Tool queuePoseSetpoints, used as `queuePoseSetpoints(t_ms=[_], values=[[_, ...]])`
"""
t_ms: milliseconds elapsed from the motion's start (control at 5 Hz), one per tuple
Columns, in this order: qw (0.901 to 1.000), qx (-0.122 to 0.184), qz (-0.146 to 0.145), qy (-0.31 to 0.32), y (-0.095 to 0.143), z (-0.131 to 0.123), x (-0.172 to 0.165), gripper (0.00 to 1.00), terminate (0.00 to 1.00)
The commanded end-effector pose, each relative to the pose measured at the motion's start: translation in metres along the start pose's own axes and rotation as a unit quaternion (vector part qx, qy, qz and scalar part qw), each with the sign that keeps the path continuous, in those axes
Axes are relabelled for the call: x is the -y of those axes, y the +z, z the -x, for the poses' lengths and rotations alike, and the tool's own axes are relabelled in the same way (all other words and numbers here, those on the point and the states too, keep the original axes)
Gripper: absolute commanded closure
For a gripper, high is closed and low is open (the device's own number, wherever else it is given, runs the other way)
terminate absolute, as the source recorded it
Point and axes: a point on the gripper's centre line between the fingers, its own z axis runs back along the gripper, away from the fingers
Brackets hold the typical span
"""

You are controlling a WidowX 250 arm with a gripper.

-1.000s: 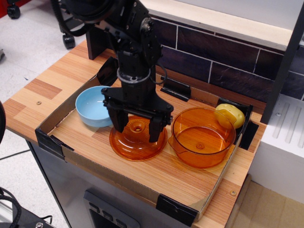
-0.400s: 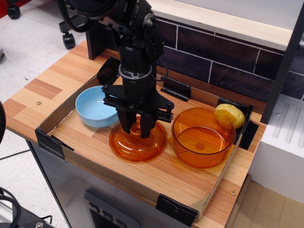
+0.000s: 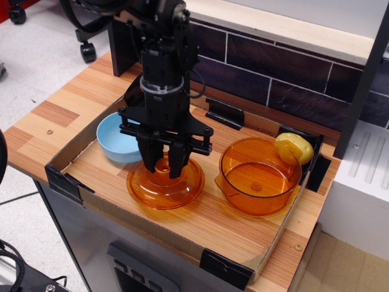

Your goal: Put lid on pot

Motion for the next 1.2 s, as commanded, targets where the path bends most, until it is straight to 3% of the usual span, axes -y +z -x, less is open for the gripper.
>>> queuePoseSetpoints(t_ms=[0,200,400,600,1000], values=[[0.9991,0.038,0.016,0.004,0.039,-0.007,0.005,1.0,0.0],[0.999,0.039,0.02,0.012,0.05,-0.008,0.012,1.0,0.0],[0.9995,0.012,0.029,0.008,0.06,-0.013,0.023,1.0,0.0],[0.9993,0.016,0.028,0.019,0.063,-0.02,0.038,1.0,0.0],[0.9997,0.011,0.013,0.02,0.047,-0.028,0.073,1.0,0.0]])
